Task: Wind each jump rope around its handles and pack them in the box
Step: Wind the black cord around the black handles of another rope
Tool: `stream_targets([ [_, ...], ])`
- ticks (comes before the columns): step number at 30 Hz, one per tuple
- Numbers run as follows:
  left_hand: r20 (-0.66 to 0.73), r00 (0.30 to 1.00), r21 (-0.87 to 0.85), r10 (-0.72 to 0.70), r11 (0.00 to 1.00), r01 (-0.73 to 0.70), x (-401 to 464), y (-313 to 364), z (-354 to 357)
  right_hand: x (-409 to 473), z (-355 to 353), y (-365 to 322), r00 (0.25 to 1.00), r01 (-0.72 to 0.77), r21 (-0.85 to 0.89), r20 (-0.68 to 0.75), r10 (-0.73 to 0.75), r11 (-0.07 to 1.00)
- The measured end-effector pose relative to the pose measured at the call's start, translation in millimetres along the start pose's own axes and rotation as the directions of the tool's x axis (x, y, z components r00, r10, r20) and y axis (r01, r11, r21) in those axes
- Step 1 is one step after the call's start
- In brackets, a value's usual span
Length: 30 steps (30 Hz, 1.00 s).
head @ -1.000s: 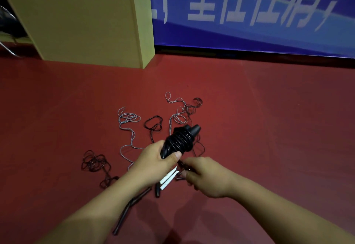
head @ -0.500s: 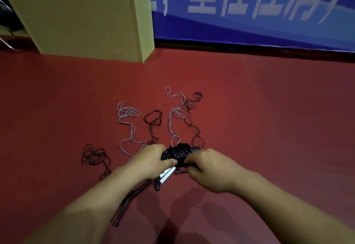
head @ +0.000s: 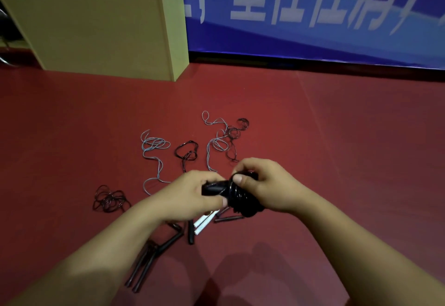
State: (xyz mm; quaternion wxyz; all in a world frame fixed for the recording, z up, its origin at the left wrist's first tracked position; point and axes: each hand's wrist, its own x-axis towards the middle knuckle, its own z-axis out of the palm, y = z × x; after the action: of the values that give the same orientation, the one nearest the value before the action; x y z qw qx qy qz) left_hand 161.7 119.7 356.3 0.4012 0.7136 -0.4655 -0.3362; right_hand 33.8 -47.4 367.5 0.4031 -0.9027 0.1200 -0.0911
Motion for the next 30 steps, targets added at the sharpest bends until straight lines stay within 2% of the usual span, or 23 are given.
stream_targets([
  [2, -0.144, 0.99, -0.158, -0.002, 0.987, -0.021, 2.6, 9.2, -1.9, 3.6, -2.3, -3.3, 0.996, -0.024, 0.119, -0.082, 0.034, 0.993],
  [4, -0.315, 0.948, -0.345, -0.04, 0.935, -0.076, 4.7, 20.1, 2.6, 4.4, -1.9, -12.7, 0.975, -0.03, 0.276, -0.203, 0.089, 0.961],
  [7, -0.45, 0.88, -0.574, -0.152, 0.804, -0.155, 9.5, 37.4, 11.2, 3.5, 2.0, -30.8, 0.918, -0.025, 0.562, -0.315, 0.242, 0.827],
  [9, -0.456, 0.872, -0.616, -0.178, 0.77, -0.165, 13.2, 45.8, 15.7, 4.5, 5.8, -36.8, 0.893, -0.032, 0.627, -0.332, 0.304, 0.778],
  [14, -0.444, 0.862, -0.647, -0.247, 0.753, -0.117, 21.1, 59.6, 20.3, 10.3, 5.6, -38.3, 0.86, -0.078, 0.552, -0.385, 0.336, 0.83],
  [16, -0.423, 0.863, -0.693, -0.276, 0.713, -0.111, 19.6, 54.4, 28.2, 5.9, 8.4, -31.7, 0.852, -0.099, 0.495, -0.406, 0.331, 0.863],
  [19, -0.32, 0.881, -0.775, -0.349, 0.632, -0.031, 17.8, 38.1, 49.2, -1.4, 15.4, -17.1, 0.851, -0.154, 0.407, -0.409, 0.33, 0.9],
  [22, -0.263, 0.895, -0.832, -0.36, 0.554, -0.021, 30.4, 30.9, 55.6, 5.2, 12.3, -13.2, 0.832, -0.102, 0.391, -0.47, 0.294, 0.915],
  [25, -0.272, 0.893, -0.857, -0.359, 0.512, -0.055, 36.9, 35.3, 51.0, 6.8, 8.5, -19.0, 0.873, -0.042, 0.514, -0.398, 0.282, 0.857],
  [30, -0.224, 0.879, -0.868, -0.421, 0.496, 0.017, 29.8, 28.3, 49.1, 7.7, 6.9, -15.3, 0.939, -0.165, 0.587, -0.152, 0.308, 0.793],
])
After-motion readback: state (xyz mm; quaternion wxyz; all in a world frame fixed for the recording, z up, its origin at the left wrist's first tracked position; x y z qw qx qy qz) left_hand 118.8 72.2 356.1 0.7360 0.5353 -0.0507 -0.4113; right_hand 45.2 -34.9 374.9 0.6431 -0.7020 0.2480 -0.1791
